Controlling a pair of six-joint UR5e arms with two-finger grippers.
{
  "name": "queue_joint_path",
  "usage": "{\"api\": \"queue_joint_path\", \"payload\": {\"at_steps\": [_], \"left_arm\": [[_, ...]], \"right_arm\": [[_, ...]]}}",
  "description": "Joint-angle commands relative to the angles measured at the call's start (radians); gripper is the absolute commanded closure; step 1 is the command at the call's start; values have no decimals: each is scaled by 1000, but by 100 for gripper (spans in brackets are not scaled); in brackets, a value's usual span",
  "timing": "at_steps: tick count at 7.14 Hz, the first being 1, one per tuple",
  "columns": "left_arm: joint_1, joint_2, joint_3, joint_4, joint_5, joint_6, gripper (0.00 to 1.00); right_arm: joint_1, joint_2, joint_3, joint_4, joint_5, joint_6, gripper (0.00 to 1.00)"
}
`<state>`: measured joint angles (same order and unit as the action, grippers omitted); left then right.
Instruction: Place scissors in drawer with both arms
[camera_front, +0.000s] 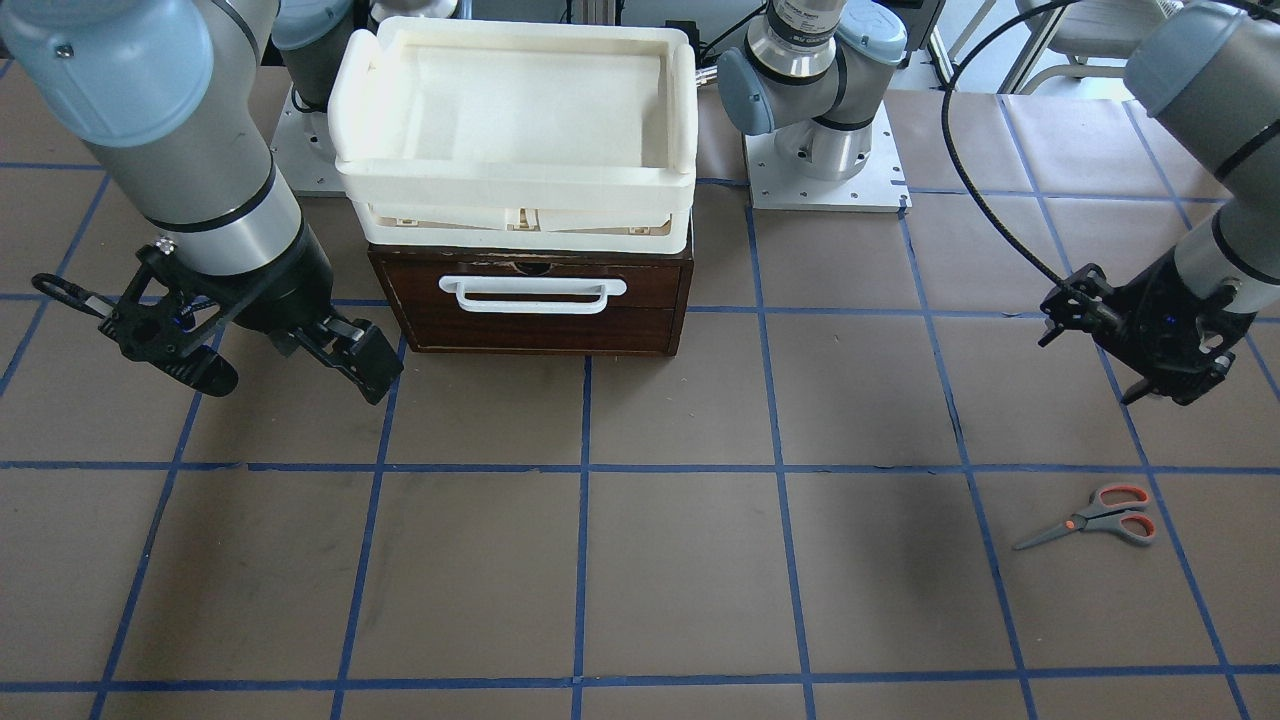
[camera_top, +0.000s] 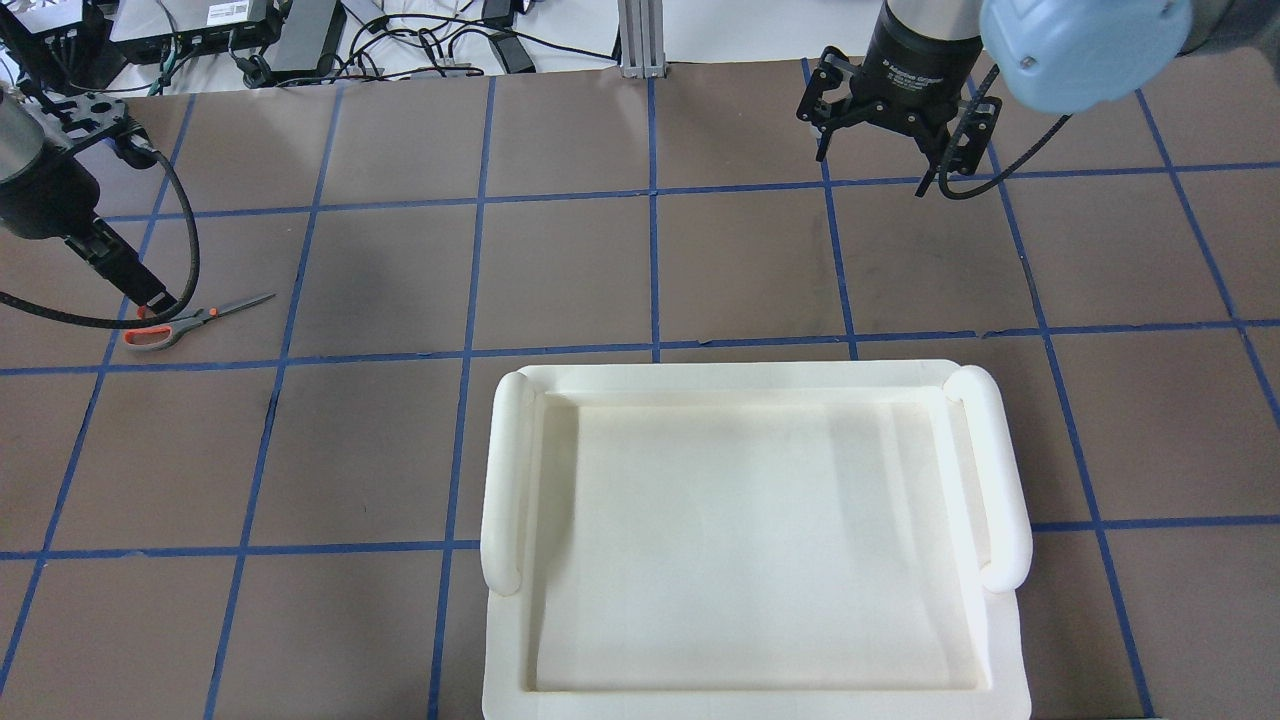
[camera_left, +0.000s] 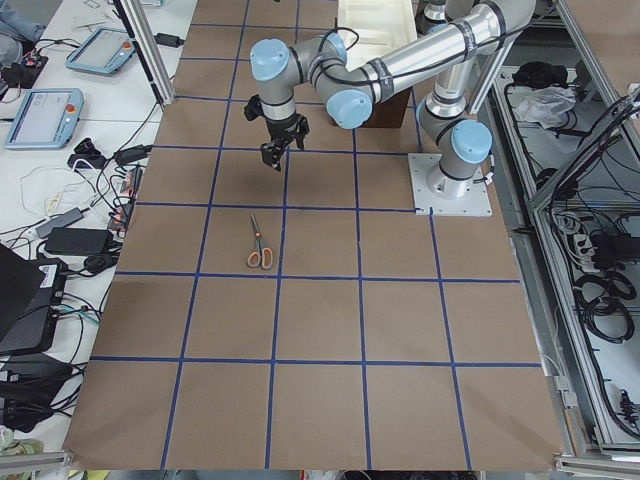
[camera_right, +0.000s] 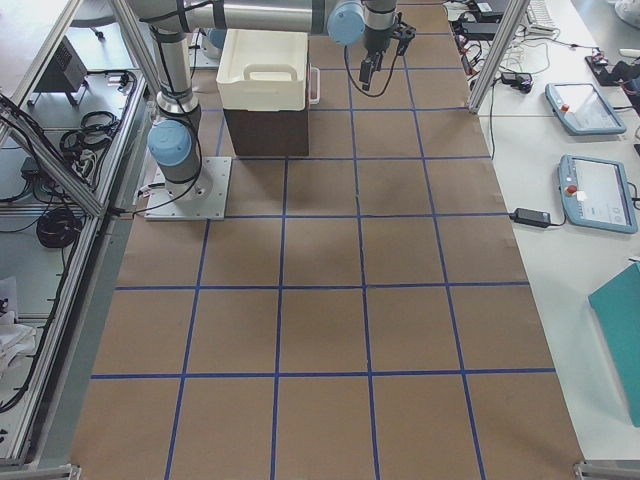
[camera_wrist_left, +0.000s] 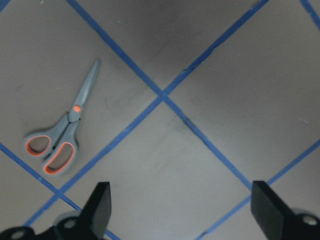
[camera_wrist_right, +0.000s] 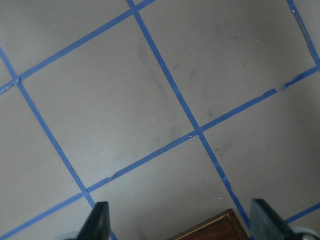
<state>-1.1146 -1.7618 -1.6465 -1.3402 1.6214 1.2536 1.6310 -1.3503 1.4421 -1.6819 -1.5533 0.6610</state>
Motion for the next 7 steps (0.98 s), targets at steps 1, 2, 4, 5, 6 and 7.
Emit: {"api": "queue_joint_path", "payload": {"at_steps": [1, 2, 4, 5, 6, 7], "left_arm": [[65, -128, 1, 204, -1, 313, 0], [88, -169, 2, 234, -5, 452, 0], [116, -258, 1, 385, -6, 630, 0], [128, -289, 1, 410, -14, 650, 0], [136, -312, 2, 421, -56, 658, 0], [136, -332, 2, 441, -69, 688, 22]], "right_arm": [[64, 39, 3, -4, -8, 339, 0], [93, 62, 1, -2, -11, 490, 0], [147, 105, 1, 2, -33, 696, 0], [174, 126, 1, 4, -56, 773, 0], [199, 147, 1, 20, -66, 866, 0], [214, 160, 0, 34, -65, 932, 0]]}}
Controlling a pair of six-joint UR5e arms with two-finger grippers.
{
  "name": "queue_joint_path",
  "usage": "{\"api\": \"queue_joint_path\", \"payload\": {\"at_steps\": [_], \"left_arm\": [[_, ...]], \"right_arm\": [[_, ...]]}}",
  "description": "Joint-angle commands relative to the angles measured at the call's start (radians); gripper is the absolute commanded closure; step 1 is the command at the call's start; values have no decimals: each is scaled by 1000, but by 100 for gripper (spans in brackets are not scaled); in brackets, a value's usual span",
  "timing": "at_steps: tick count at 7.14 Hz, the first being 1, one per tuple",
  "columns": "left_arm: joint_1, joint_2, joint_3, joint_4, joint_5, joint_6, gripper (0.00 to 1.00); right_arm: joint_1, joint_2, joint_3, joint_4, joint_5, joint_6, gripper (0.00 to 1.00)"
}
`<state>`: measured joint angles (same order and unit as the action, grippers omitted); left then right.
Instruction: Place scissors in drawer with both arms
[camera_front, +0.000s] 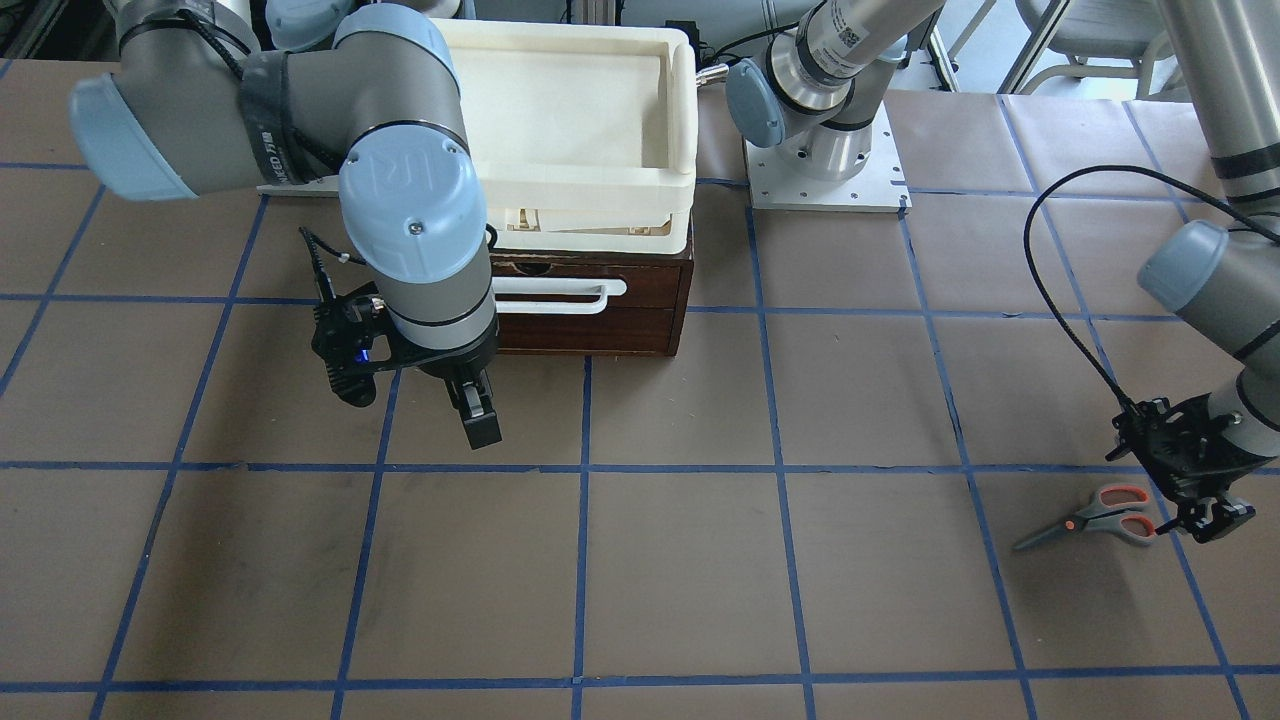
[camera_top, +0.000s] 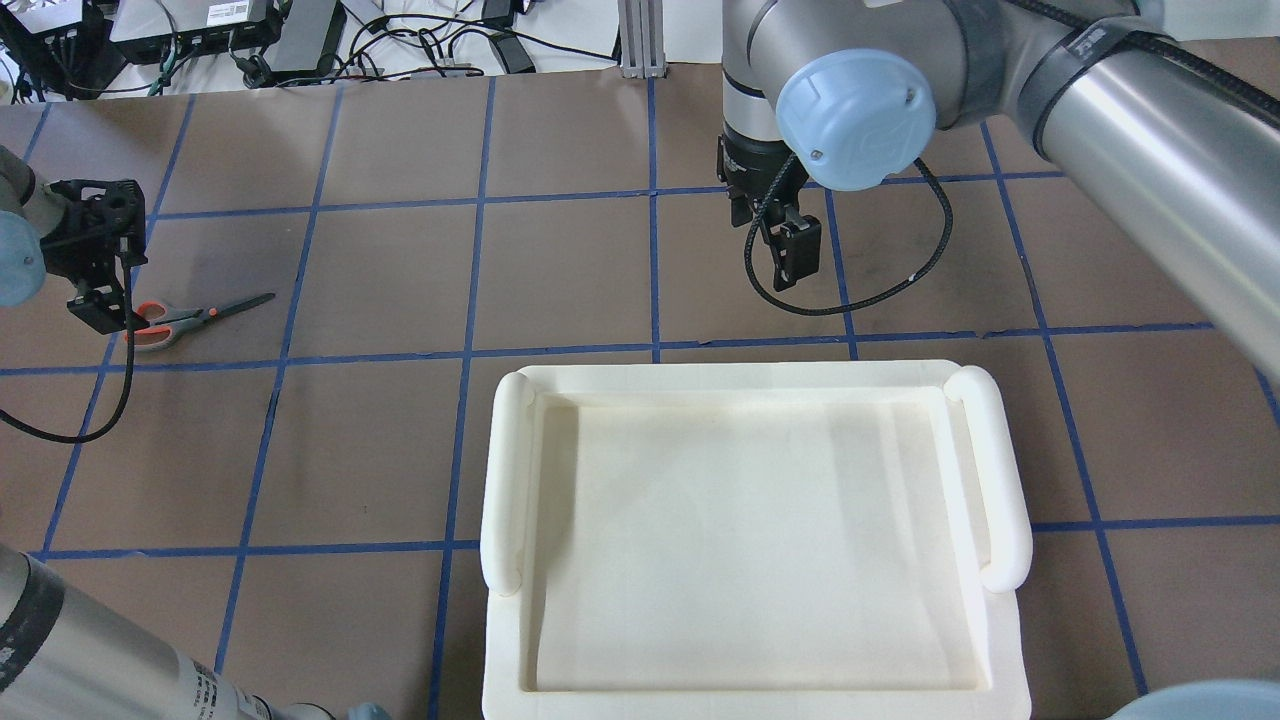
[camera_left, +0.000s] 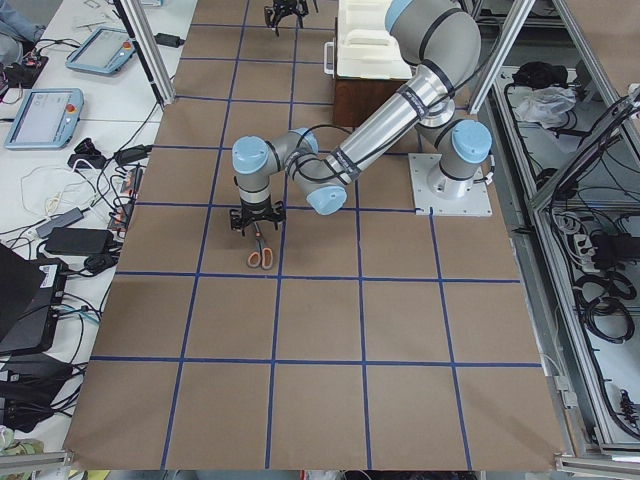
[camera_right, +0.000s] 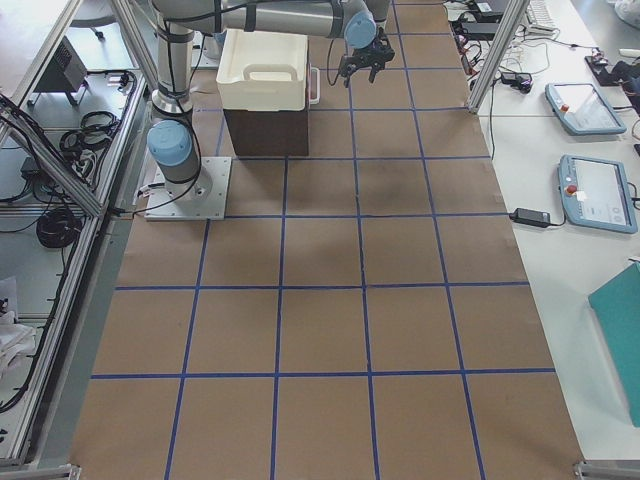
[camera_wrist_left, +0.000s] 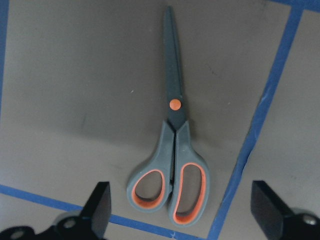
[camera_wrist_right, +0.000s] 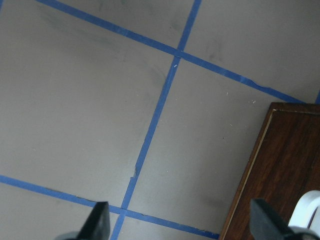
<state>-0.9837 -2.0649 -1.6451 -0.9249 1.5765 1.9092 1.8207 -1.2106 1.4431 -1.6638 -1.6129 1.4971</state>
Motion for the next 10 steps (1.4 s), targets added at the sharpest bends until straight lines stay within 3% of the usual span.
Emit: {"api": "queue_joint_path", "payload": {"at_steps": [1, 5, 10], "left_arm": [[5, -41, 1, 29, -24, 50, 21], [3, -84, 1, 69, -33, 51, 18], [2, -106, 1, 64, -35, 57, 21]], "right_arm": [[29, 22, -1, 44, 7, 168, 0], [40, 29, -1, 98, 128, 351, 0], [51, 51, 0, 200, 131, 353, 0]]}}
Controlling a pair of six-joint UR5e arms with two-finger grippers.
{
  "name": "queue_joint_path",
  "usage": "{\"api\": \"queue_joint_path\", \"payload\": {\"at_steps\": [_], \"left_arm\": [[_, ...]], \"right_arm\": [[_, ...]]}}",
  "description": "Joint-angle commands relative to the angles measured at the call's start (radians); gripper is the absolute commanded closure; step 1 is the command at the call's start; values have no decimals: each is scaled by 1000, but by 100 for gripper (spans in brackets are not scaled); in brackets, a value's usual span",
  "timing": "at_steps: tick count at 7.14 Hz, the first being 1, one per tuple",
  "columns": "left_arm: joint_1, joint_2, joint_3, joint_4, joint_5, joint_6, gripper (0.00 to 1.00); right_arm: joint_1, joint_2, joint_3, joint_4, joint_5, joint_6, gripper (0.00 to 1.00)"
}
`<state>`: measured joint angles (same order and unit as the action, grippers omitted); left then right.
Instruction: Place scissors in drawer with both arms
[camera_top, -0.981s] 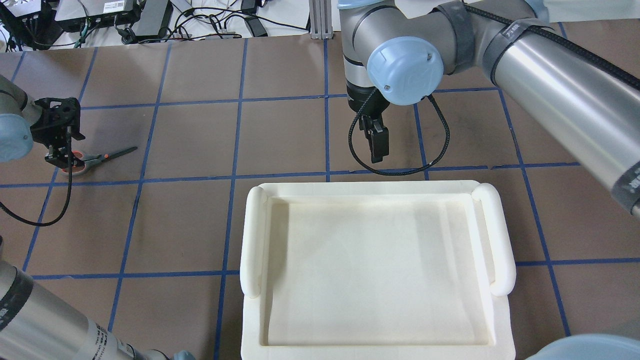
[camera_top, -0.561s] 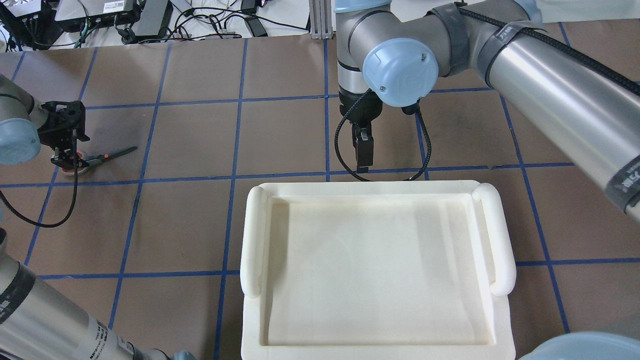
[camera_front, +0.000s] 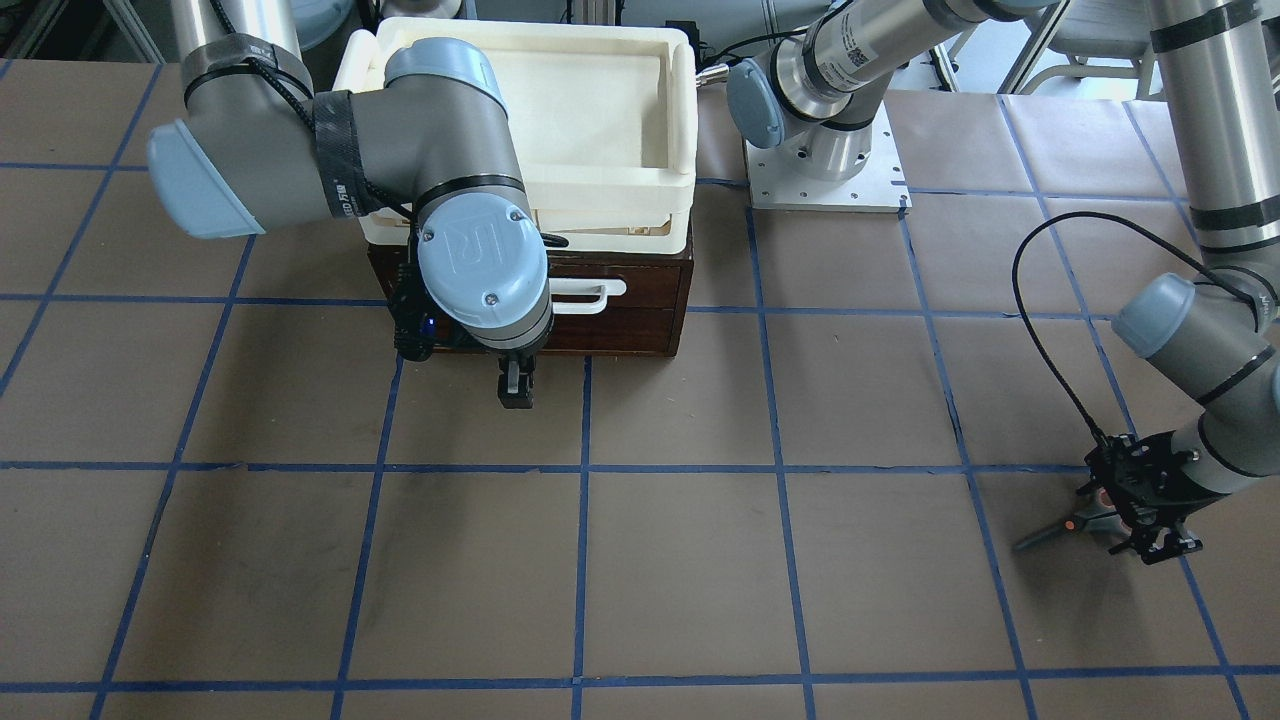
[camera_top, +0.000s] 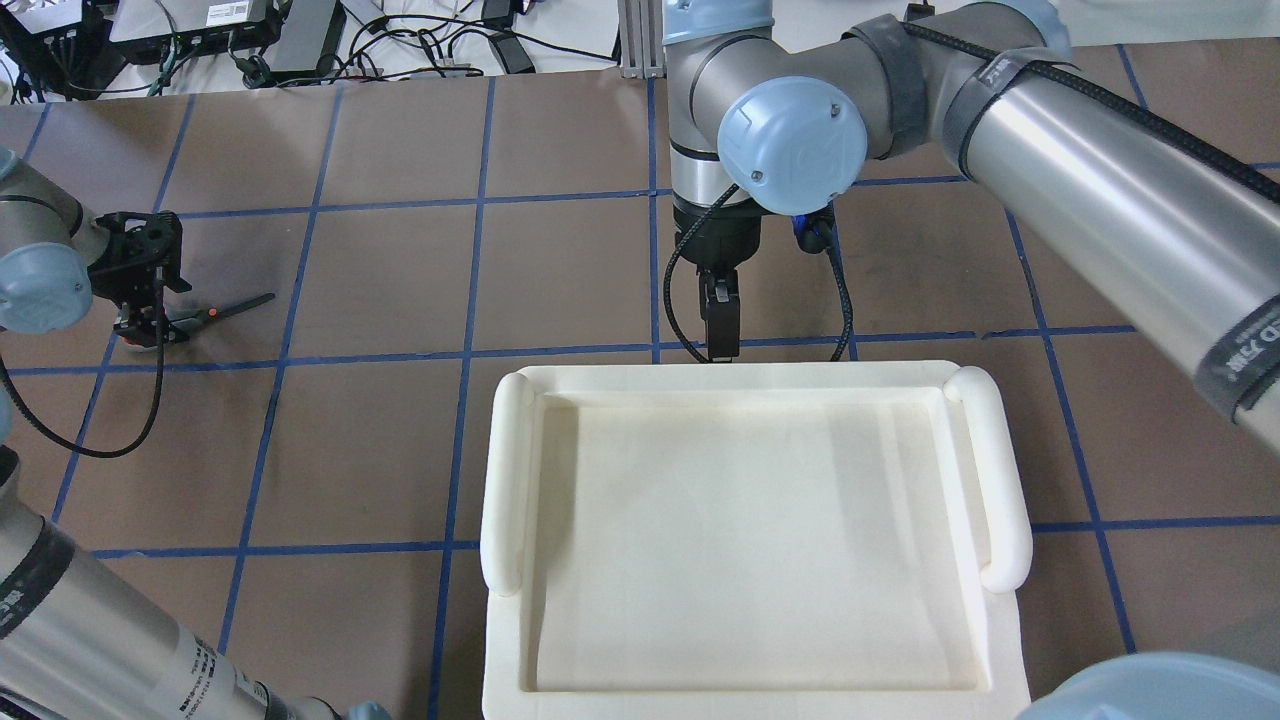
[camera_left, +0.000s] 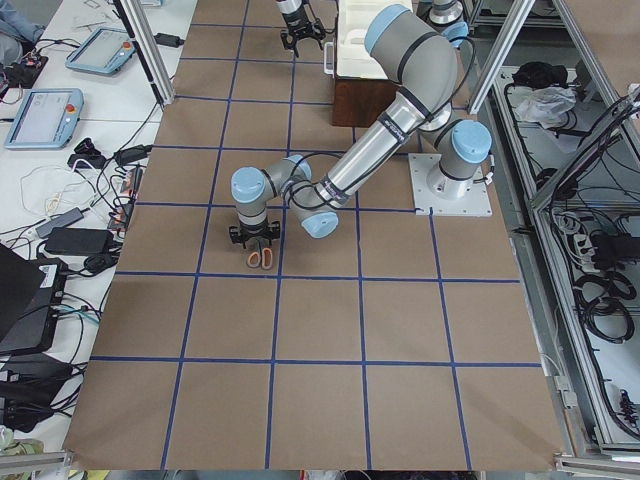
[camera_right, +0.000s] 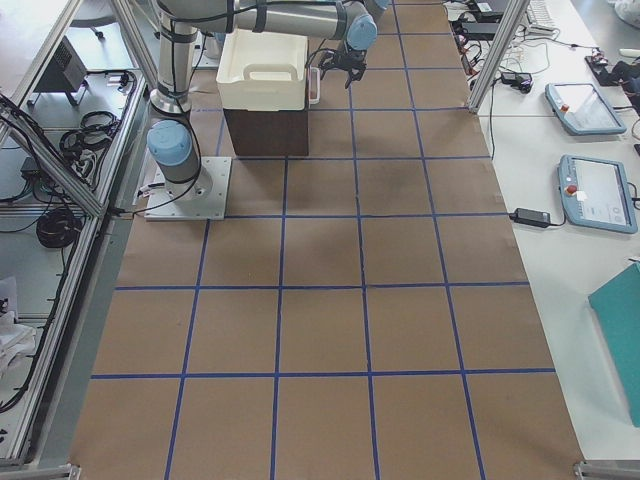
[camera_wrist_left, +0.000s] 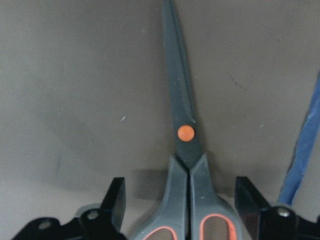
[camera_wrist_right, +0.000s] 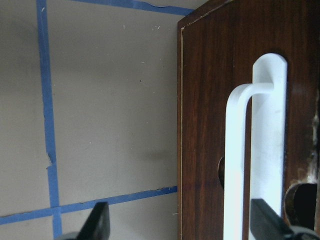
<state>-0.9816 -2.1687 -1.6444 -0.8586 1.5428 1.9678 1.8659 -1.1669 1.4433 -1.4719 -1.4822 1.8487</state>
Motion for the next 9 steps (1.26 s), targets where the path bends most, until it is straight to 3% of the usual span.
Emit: {"api": "queue_joint_path", "payload": {"at_steps": [1, 4, 6, 7, 9], "left_arm": [[1, -5, 0, -3, -16, 0, 21], [1, -6, 0, -2, -21, 3, 40], [1, -8, 0, -2, -21, 3, 46], [1, -6, 0, 0, -23, 3, 63], [0, -5, 0, 0, -21, 2, 74]], "right_arm": [[7, 10, 0, 8, 0, 1, 0], [9, 38, 2, 13, -3, 1, 0], [10, 49, 2, 27, -1, 0, 0], [10, 50, 2, 42, -1, -2, 0], [10, 49, 2, 53, 0, -5, 0]]}}
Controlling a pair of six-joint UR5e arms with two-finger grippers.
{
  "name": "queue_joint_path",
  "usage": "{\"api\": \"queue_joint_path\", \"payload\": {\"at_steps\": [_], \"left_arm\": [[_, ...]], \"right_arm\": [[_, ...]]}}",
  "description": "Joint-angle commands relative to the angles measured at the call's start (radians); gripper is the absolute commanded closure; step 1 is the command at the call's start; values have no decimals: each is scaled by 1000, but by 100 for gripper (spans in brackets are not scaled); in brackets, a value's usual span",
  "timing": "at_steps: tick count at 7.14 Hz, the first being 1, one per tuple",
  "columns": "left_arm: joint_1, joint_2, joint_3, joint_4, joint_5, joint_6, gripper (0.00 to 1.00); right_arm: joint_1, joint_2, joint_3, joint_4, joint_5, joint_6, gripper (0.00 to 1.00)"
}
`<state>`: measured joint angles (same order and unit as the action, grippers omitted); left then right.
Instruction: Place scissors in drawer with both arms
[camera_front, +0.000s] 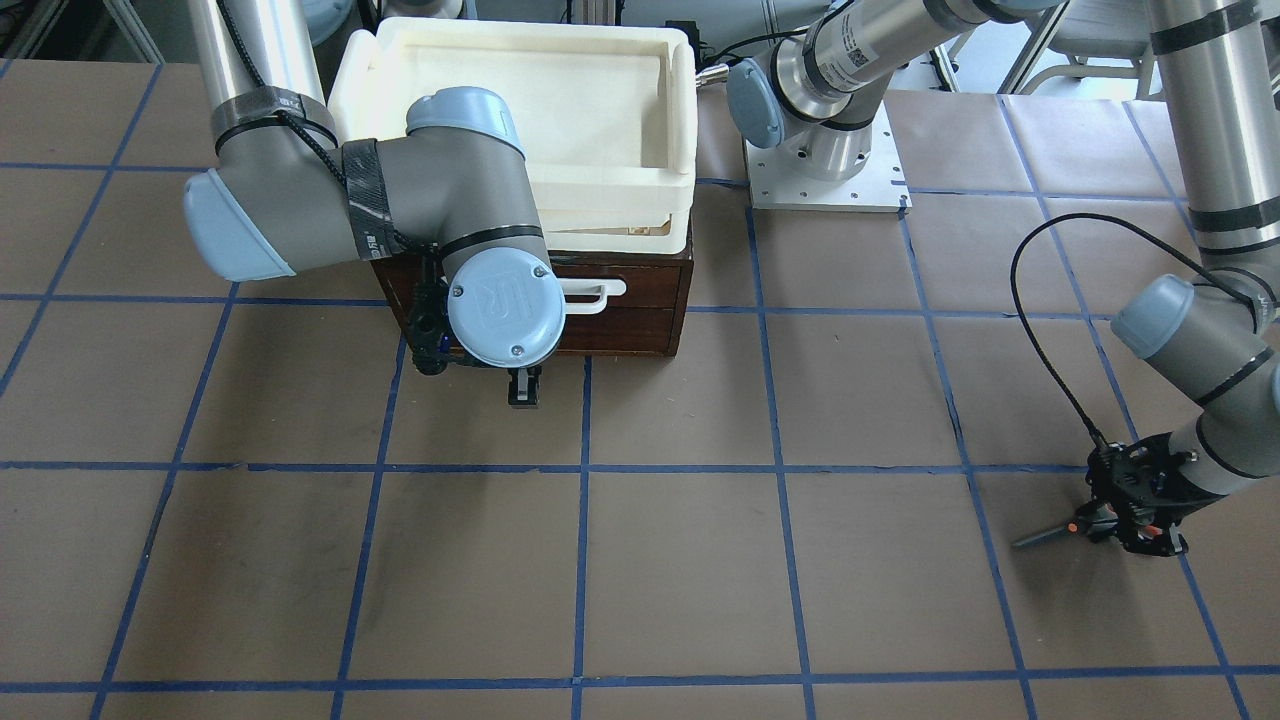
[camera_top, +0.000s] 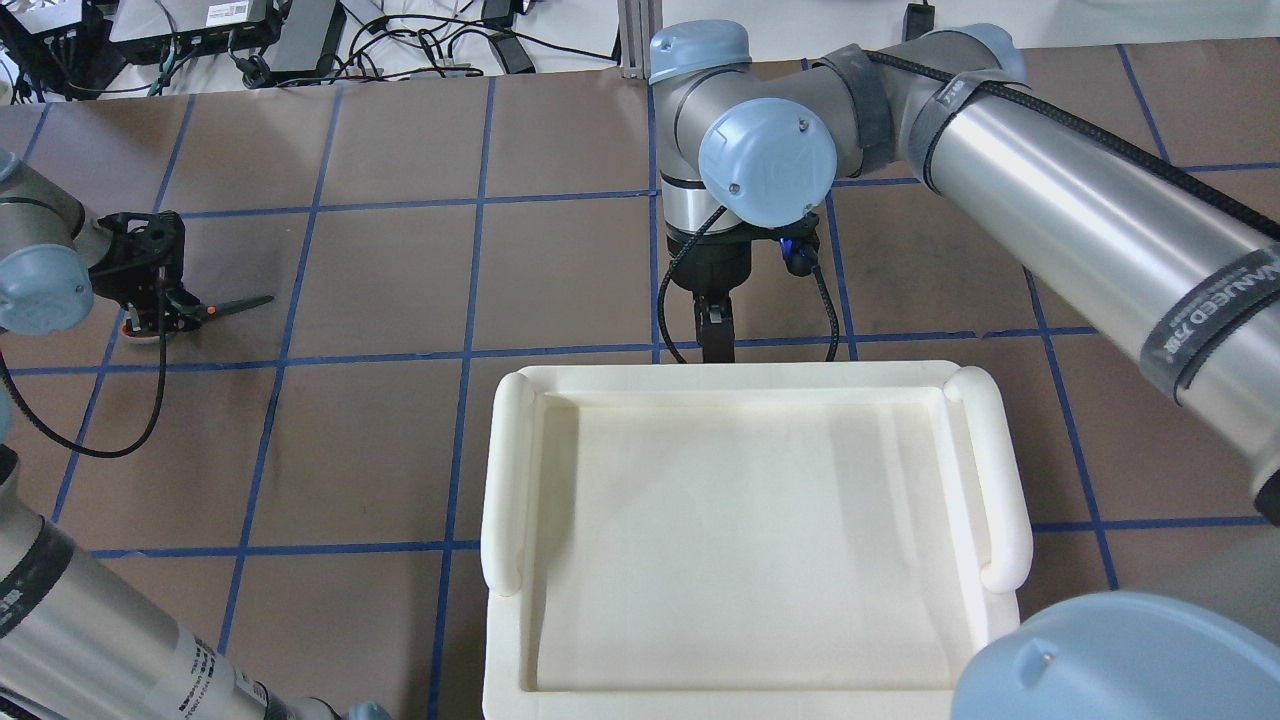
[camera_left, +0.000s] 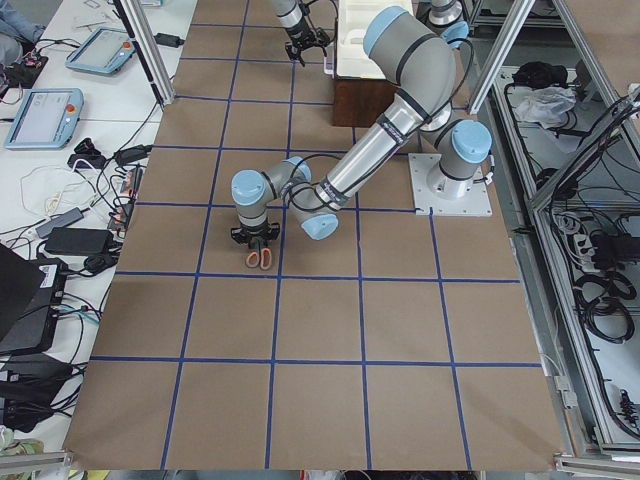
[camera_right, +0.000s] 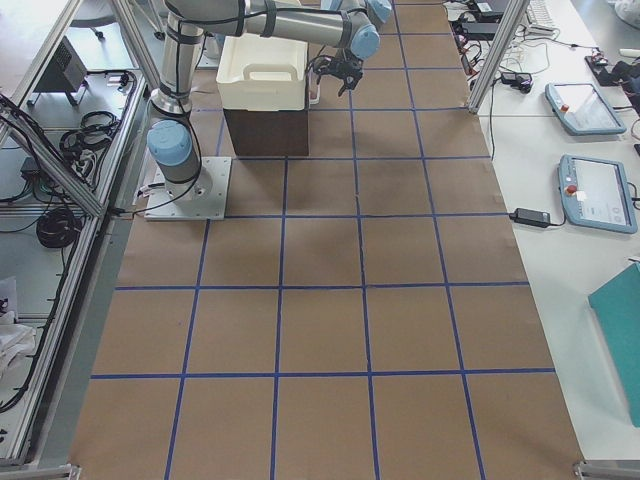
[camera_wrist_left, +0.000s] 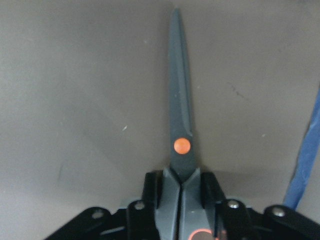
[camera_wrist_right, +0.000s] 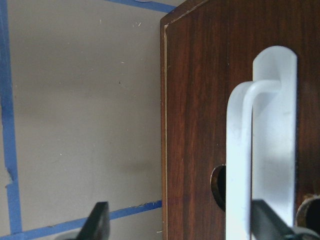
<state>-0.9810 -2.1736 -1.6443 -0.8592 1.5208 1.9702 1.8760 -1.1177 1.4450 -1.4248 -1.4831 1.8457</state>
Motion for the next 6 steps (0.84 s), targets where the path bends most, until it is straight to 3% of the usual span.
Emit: {"api": "queue_joint_path", "payload": {"at_steps": [1, 4, 6], "left_arm": [[-2, 11, 0, -1, 2, -1, 77], [-19, 67, 3, -29, 6, -13, 97], [-56, 161, 15, -158, 19, -22, 99]], "right_arm": [[3, 2, 0, 9, 6, -2, 0], [6, 21, 2, 21, 9, -11, 0], [6, 27, 2, 18, 9, -20, 0]]}}
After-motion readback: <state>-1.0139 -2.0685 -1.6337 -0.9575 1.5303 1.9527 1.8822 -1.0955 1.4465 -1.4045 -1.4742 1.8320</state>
